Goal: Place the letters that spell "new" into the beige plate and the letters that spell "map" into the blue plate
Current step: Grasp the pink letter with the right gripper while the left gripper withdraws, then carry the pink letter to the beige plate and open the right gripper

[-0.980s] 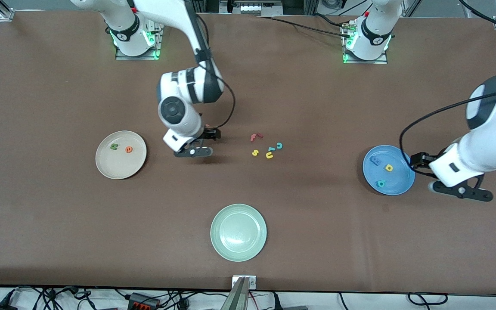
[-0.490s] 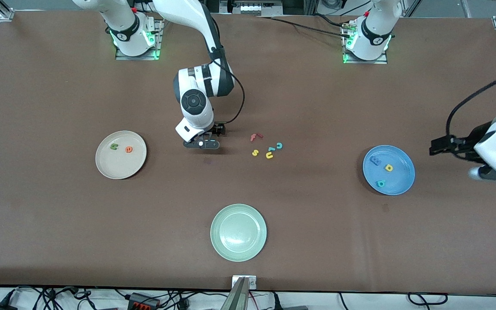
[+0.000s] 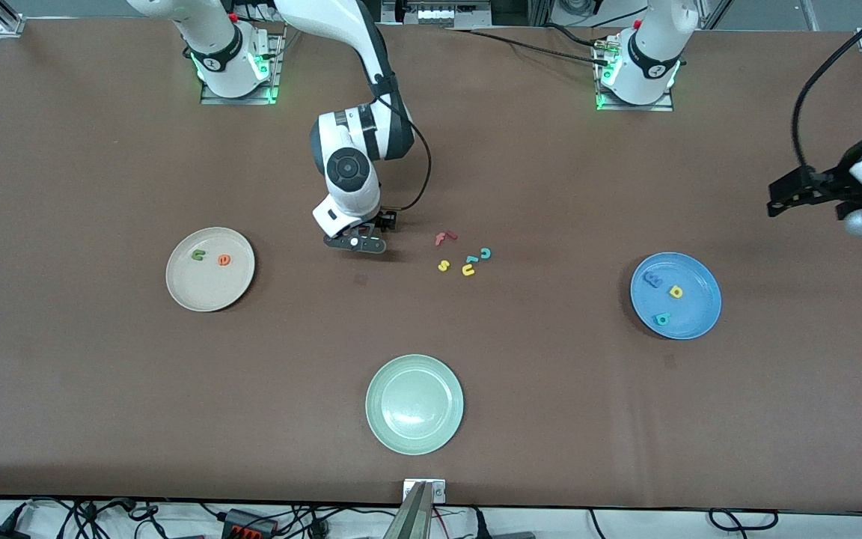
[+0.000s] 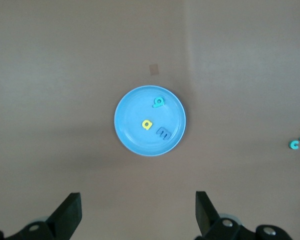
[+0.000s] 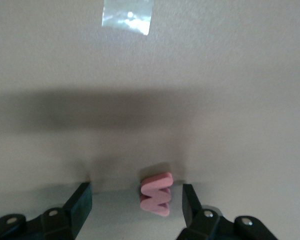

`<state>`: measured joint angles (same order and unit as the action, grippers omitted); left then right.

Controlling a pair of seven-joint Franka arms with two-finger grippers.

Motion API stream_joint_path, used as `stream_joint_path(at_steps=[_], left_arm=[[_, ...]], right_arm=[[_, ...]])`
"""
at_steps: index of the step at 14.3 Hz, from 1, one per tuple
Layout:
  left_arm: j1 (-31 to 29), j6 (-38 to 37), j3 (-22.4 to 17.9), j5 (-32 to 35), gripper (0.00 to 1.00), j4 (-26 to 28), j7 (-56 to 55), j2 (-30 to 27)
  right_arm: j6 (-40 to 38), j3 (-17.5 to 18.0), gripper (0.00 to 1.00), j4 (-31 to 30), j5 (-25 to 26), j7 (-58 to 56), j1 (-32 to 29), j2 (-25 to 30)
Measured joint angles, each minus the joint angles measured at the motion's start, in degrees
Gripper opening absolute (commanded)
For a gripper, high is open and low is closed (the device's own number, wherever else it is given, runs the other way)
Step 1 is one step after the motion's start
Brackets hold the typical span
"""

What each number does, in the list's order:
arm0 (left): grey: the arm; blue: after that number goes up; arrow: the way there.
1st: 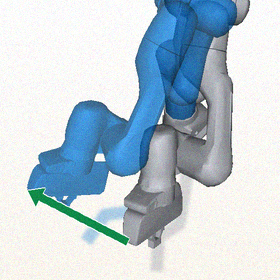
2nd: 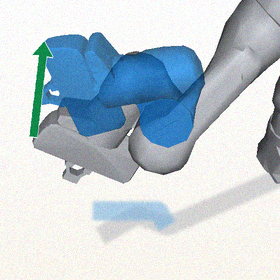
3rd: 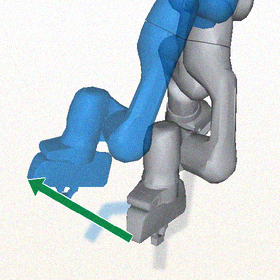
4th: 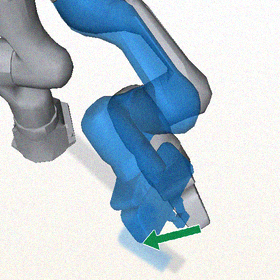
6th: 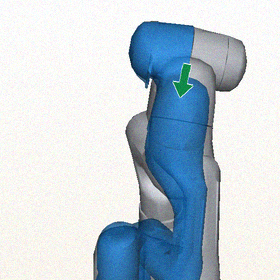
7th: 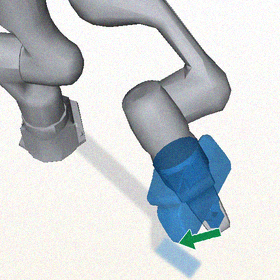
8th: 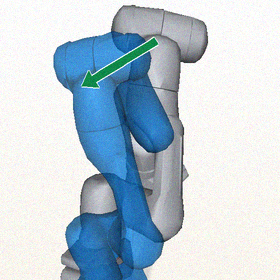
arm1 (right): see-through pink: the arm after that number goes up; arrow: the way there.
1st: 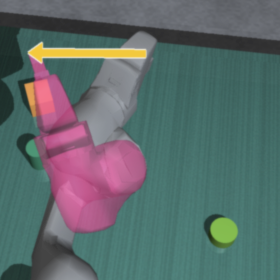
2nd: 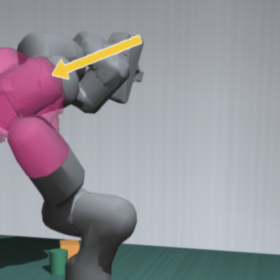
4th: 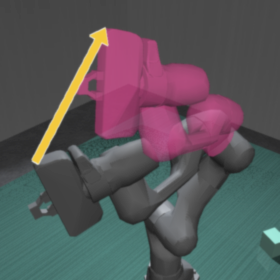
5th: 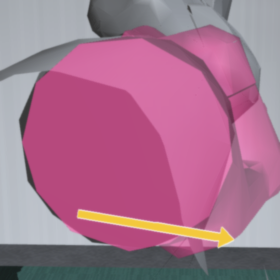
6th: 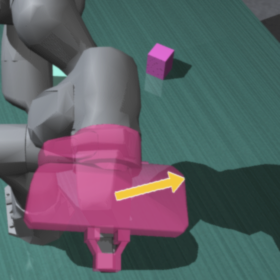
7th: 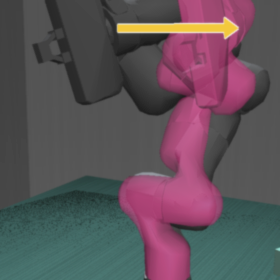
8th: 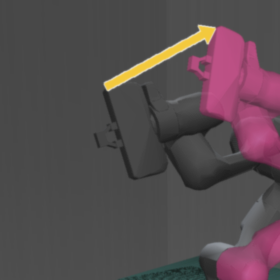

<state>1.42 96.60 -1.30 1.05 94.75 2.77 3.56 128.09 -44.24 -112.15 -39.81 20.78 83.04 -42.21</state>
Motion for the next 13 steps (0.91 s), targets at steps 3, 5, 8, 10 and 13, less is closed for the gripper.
stream_joint_path(at_steps=[3,5,8,10,13], left_arm=[[0.53,5.20,-0.08,-0.21,1.00,5.01,-0.01,-0.05],[0.54,5.42,-0.21,-0.21,1.00,5.01,-0.02,-0.83],[0.42,5.31,-0.32,-0.21,1.00,5.00,-0.02,-3.67],[0.04,4.79,0.10,-0.21,1.00,5.04,-0.02,-5.02],[-3.14,4.00,4.47,-0.22,1.00,5.24,-0.02,-5.30]], right_arm=[[-0.10,-0.05,0.62,-0.31,-0.13,0.09,0.21,0.14],[-0.15,-0.08,0.47,-0.32,-0.28,0.11,0.23,0.35],[-0.25,-0.15,0.32,-0.43,-0.30,0.11,0.24,0.77],[-0.26,-0.31,0.26,-0.51,-0.30,0.14,0.23,0.81],[-0.26,-0.66,0.23,-0.72,-0.30,0.14,0.22,0.80]])
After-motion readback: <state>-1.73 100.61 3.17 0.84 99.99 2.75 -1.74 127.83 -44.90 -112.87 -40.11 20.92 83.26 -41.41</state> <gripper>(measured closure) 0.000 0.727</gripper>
